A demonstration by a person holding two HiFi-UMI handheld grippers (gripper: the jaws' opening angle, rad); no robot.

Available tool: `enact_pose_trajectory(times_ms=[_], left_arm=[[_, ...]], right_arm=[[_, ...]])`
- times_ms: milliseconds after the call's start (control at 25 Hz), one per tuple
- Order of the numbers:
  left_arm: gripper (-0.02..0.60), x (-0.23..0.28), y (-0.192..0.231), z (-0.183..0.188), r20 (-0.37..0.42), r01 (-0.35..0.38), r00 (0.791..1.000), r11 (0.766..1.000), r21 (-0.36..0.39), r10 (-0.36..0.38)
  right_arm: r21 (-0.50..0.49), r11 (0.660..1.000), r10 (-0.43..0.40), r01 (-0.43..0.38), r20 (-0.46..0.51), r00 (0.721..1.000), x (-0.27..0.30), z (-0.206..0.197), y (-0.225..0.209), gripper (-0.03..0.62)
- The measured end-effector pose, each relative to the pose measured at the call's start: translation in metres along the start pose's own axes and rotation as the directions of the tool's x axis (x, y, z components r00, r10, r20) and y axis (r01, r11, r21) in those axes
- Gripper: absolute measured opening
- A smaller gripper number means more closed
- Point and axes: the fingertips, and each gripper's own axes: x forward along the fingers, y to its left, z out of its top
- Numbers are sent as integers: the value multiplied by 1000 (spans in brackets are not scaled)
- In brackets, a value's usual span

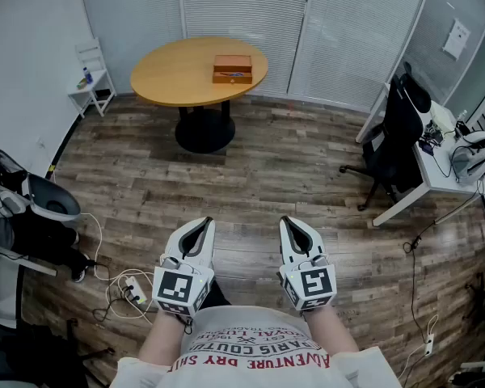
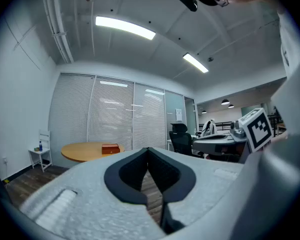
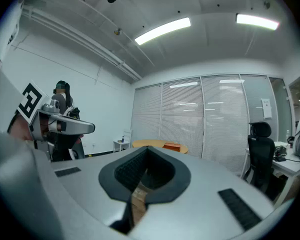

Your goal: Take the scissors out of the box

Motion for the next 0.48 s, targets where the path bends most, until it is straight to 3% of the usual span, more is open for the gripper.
enact_pose_trajectory(times_ms=[360, 480], left_arm=[[9, 4, 6, -4, -16, 2, 1000, 1000, 0, -2], [9, 6, 7, -5, -21, 3, 1000, 1000, 1, -3]], right_arm=[[2, 1000, 9, -9, -8, 1000, 7, -3, 3, 6], [78, 997, 17, -18, 18, 1000, 8, -1, 2, 8]])
